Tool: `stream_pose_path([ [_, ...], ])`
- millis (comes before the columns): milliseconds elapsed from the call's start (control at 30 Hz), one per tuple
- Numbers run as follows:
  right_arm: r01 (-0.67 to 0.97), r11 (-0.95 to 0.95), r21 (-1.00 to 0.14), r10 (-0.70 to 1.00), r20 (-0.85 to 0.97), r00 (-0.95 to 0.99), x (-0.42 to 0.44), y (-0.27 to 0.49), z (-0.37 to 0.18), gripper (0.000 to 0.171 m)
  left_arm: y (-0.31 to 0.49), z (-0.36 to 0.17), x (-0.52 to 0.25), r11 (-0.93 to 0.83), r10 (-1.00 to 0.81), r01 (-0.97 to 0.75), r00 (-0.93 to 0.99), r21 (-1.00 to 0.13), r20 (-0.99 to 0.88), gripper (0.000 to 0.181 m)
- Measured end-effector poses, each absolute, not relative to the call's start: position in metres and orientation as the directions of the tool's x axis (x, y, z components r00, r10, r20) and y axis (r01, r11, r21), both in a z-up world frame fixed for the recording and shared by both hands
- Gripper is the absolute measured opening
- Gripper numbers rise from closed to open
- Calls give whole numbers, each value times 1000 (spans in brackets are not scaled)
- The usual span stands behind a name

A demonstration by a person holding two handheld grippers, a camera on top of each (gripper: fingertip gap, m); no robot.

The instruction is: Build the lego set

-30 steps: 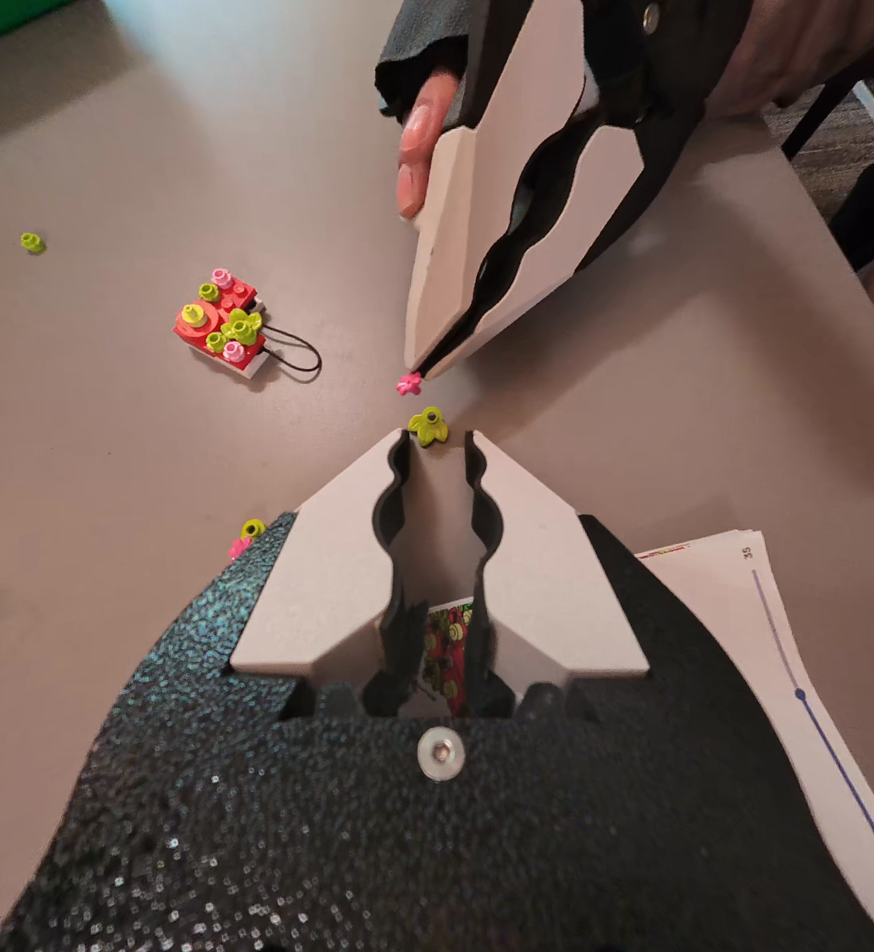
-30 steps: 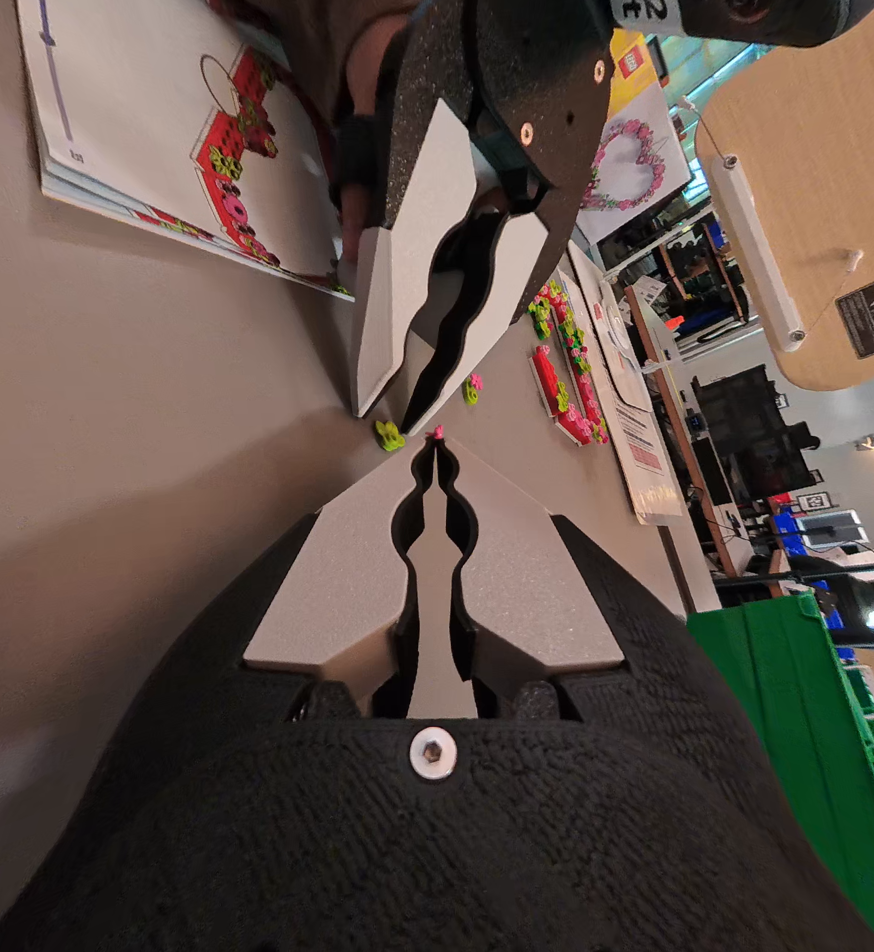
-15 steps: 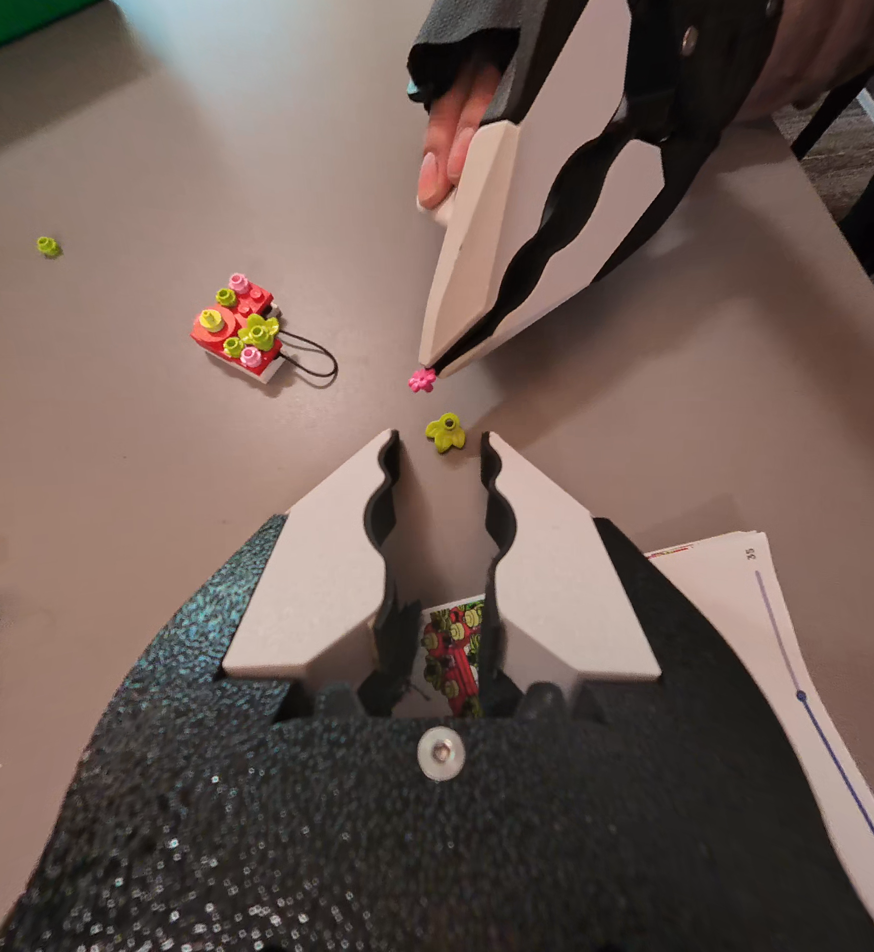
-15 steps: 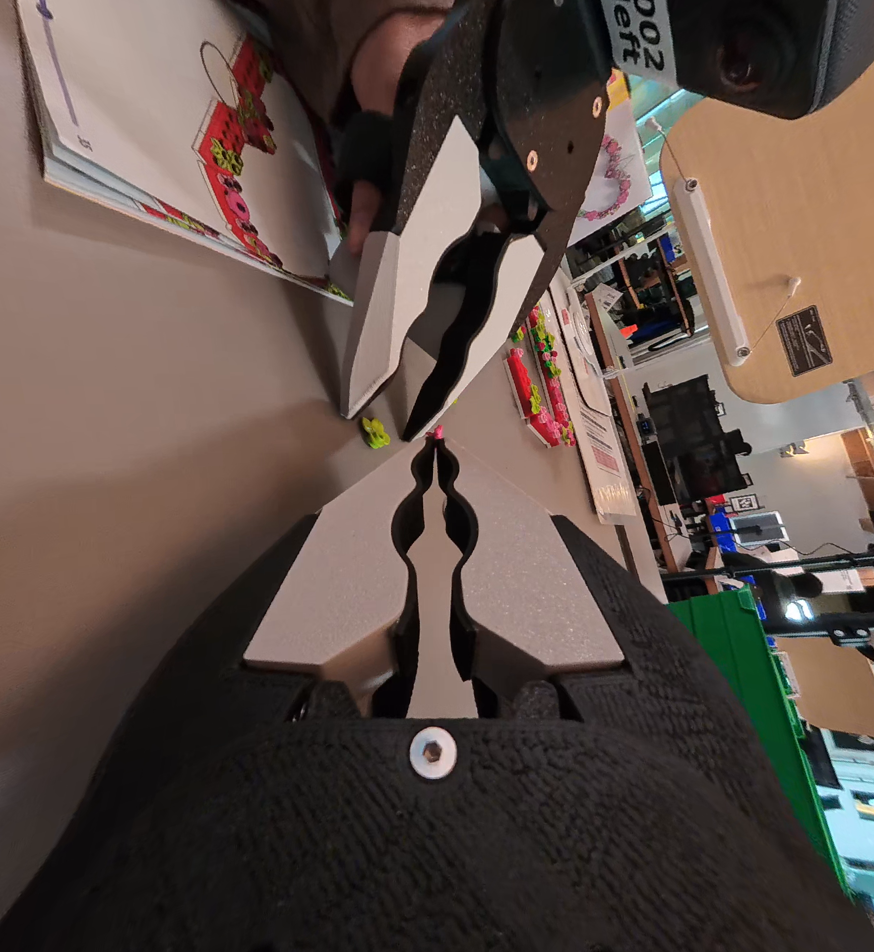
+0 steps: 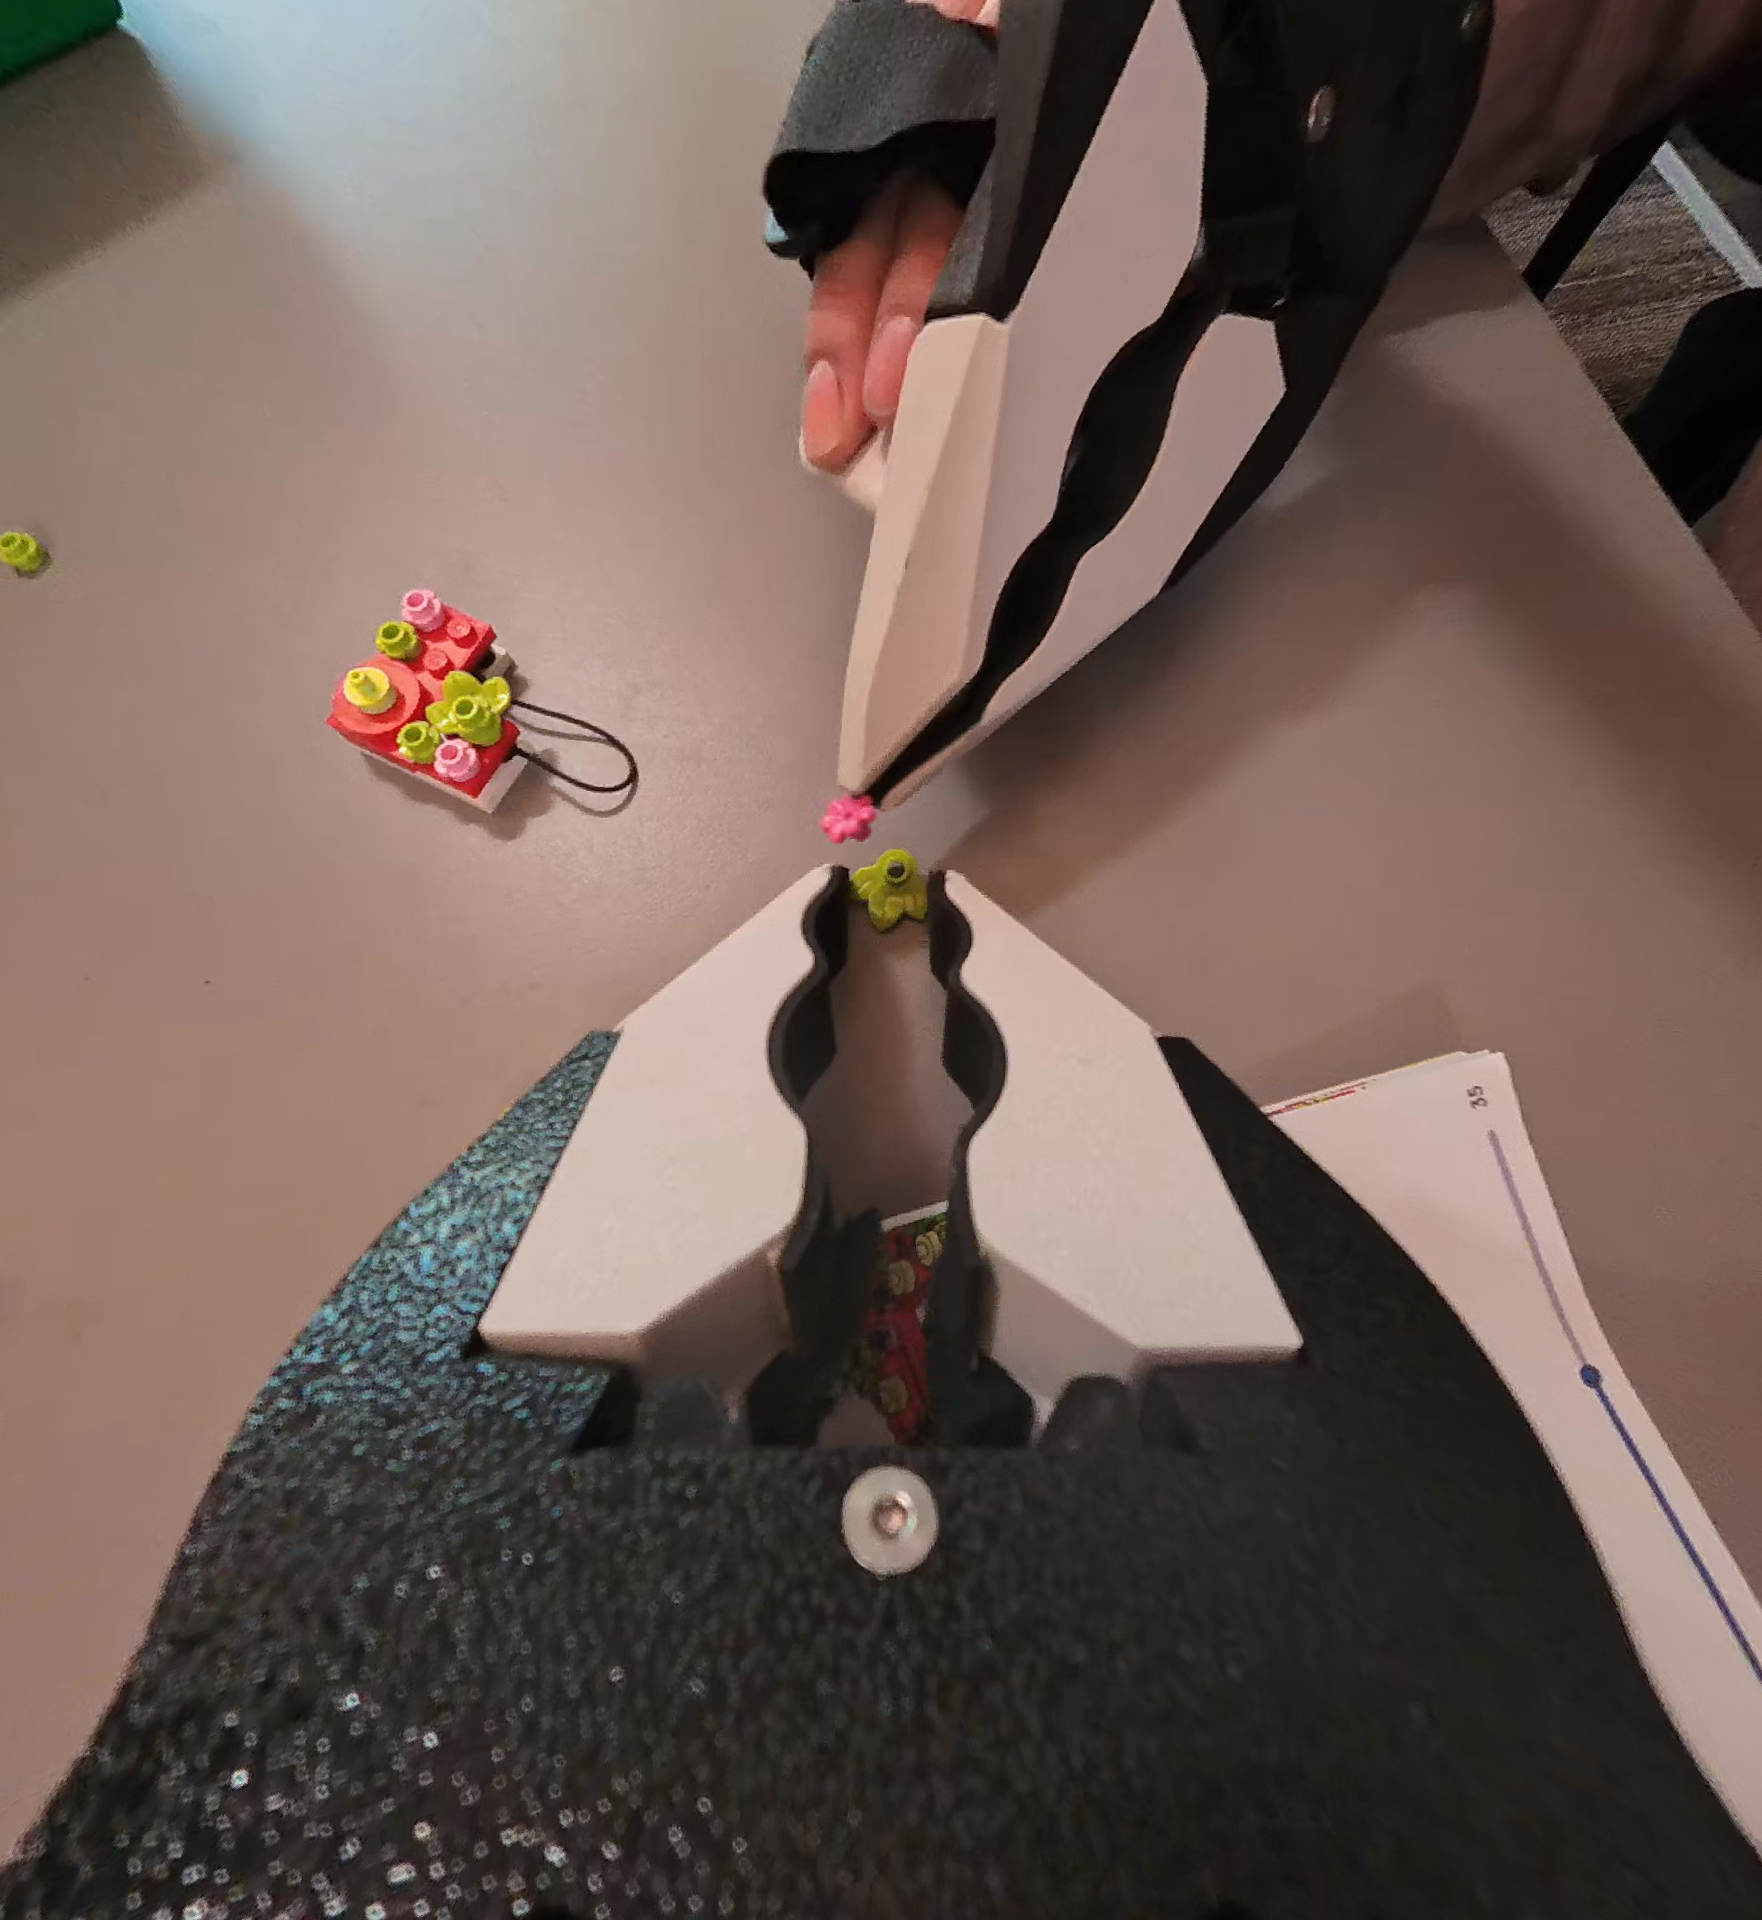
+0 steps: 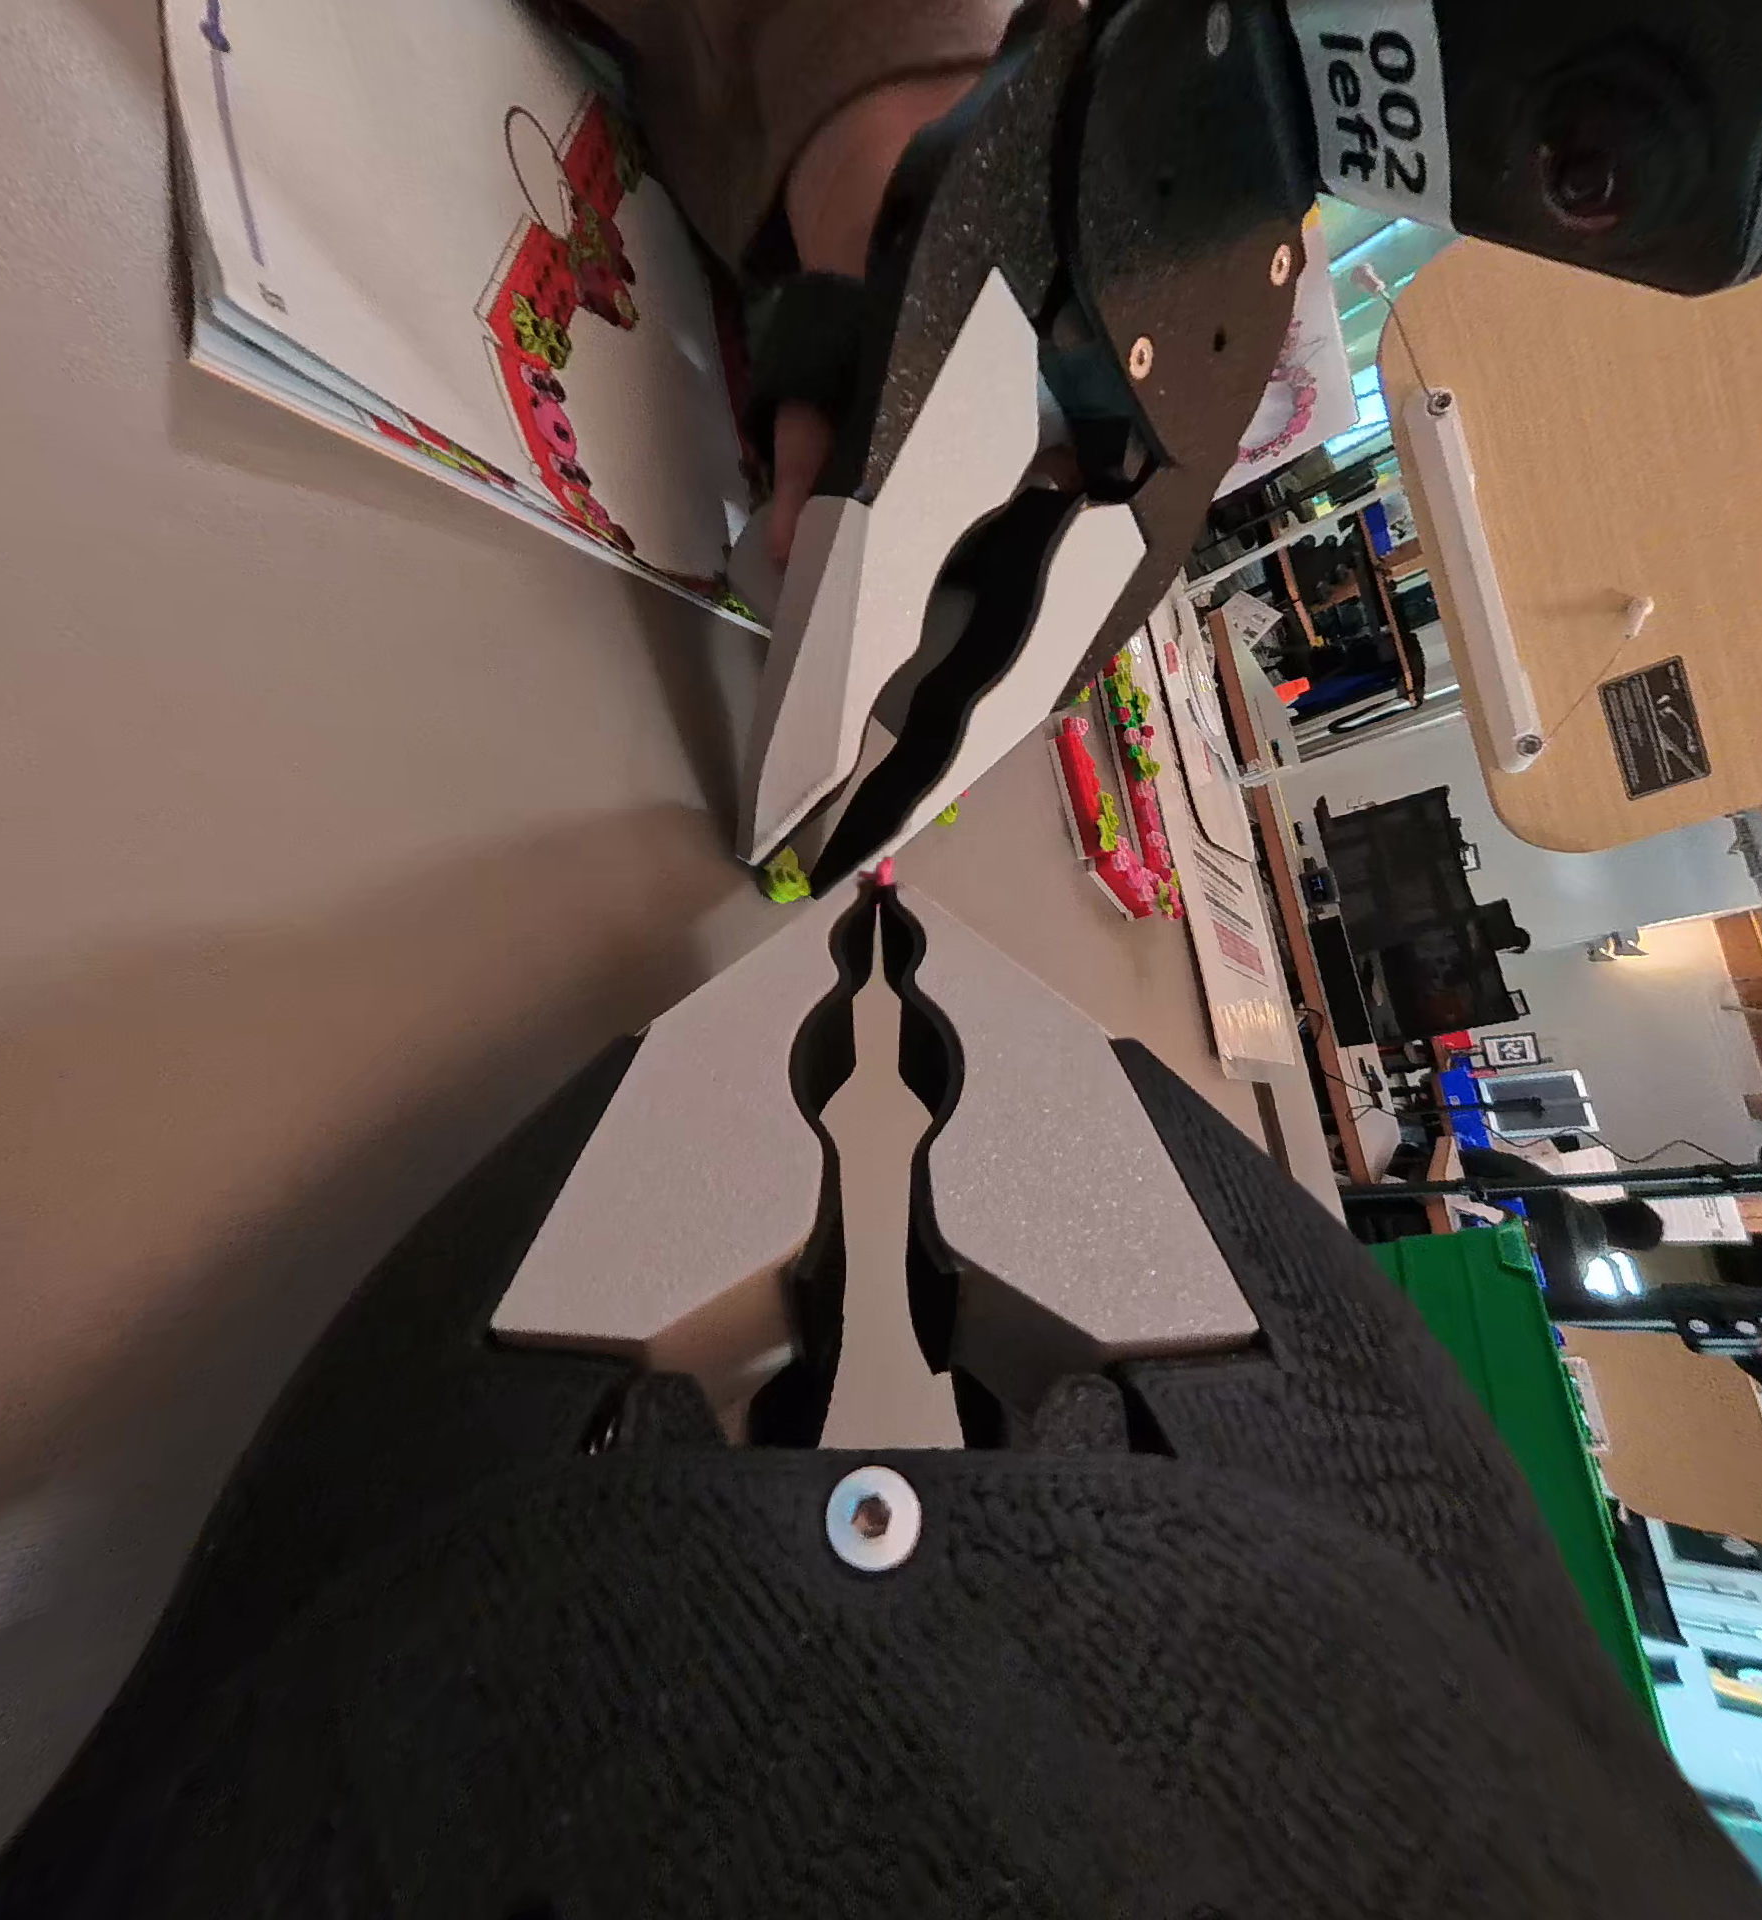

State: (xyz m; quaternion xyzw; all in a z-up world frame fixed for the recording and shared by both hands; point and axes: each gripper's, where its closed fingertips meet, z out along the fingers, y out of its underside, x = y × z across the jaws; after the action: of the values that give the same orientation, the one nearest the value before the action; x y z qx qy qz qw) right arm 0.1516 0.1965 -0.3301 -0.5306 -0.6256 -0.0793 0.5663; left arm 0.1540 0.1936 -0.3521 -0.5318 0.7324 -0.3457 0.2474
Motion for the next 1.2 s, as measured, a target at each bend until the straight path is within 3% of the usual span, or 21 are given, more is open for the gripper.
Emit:
stream_pose_path([
  [33, 752, 430, -500, 577, 792, 197, 151, 195, -331, 0, 193, -352, 154, 198, -950, -607, -314, -770, 3, 14],
  [667, 794, 483, -368, 562, 826, 42, 142, 188, -342, 0, 192, -350, 150, 106, -945, -623, -304, -775, 116, 13],
  [967, 828, 542, -147, 542, 814, -210, 146, 186, -351, 0, 190, -350, 150, 101, -941, -623, -313, -776, 128, 13],
  [1200, 836, 522, -169, 574, 795, -198, 149, 186, -352, 0, 190, -350, 150, 93, -942, -624, -307, -776, 134, 13],
])
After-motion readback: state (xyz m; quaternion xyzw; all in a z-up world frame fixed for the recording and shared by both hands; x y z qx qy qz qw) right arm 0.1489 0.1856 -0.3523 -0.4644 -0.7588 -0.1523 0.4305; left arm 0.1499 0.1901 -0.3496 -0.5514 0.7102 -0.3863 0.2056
